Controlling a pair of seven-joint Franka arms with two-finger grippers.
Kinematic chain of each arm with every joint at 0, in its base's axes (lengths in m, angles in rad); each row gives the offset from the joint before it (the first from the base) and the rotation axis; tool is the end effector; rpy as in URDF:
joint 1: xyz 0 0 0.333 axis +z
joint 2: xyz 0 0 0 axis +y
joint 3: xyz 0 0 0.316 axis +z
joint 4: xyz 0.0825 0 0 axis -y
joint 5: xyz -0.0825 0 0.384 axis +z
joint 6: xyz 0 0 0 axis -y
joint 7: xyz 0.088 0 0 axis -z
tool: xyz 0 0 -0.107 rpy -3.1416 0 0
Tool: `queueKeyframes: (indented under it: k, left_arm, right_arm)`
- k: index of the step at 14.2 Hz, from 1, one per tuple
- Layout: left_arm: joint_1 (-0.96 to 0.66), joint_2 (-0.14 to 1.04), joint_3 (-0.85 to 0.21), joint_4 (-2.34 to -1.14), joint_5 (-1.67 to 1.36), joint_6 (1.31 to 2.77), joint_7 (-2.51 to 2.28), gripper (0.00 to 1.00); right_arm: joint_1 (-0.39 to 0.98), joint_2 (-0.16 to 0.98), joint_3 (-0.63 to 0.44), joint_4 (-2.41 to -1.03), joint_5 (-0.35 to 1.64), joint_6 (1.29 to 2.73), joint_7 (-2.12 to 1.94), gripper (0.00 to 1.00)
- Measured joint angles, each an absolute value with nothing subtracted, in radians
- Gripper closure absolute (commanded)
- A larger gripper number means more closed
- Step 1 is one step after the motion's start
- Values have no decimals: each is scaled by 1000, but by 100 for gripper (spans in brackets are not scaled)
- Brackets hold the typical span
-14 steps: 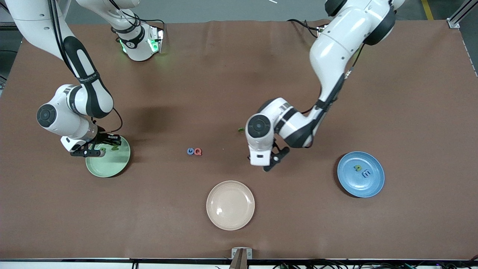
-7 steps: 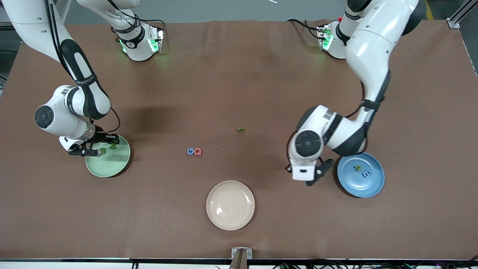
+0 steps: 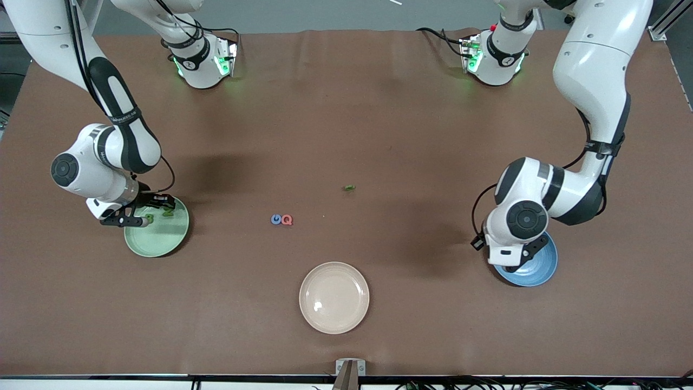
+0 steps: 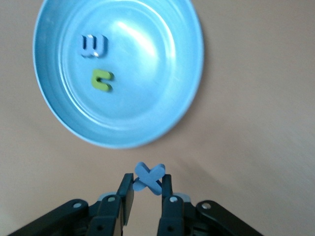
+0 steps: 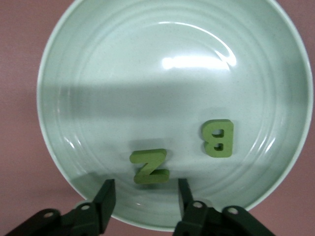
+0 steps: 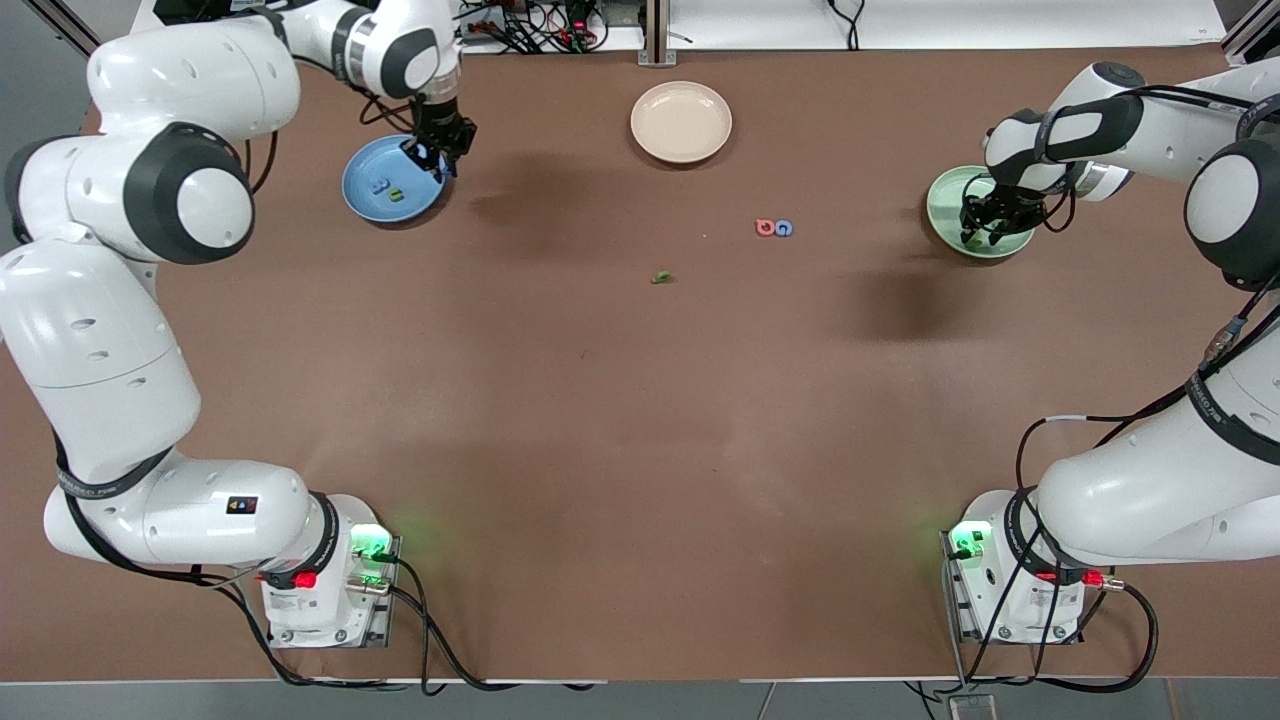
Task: Sort upper and lower case letters into plates
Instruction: 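Release the x with the left gripper while the right gripper releases the Z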
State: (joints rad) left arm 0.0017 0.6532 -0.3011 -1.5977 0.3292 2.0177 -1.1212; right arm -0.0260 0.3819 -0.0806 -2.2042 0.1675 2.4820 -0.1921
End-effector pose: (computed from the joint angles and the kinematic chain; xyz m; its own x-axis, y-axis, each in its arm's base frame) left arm 0.6544 -0.1566 0.2473 0.7705 0.6373 -0.0135 0.6203 -0.7545 -0.2144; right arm 0.5402 -0.0594 0.1978 0.9948 -0.0441 -0.0916 -0.0513 -0.9957 -0.0773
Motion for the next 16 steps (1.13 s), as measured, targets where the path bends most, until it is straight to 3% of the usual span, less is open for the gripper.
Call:
queueKeyframes:
  k: [5,7,9,12,13,16]
  left_arm:
    - [119,653,-300,-1688,346,2179,-1006,97]
    - [157,653,-301,-1690,346,2198,-958,91]
    - [175,653,-302,-1694,346,2225,-941,73]
    - [176,654,-306,-1702,346,2252,-941,14]
    - [176,653,-312,-1702,343,2256,-943,0]
    - [177,648,-371,-1701,276,2259,-966,0]
  right_arm:
    - [63,340,-71,-2104,167,2297,-91,2]
    - [136,324,-67,-2039,167,2200,60,2]
    - [207,319,-62,-1990,167,2155,208,2]
    - [308,325,-59,-1940,168,2148,498,2]
    - [343,336,-58,-1920,168,2148,624,2]
    - [424,412,-58,-1839,170,2152,1020,5]
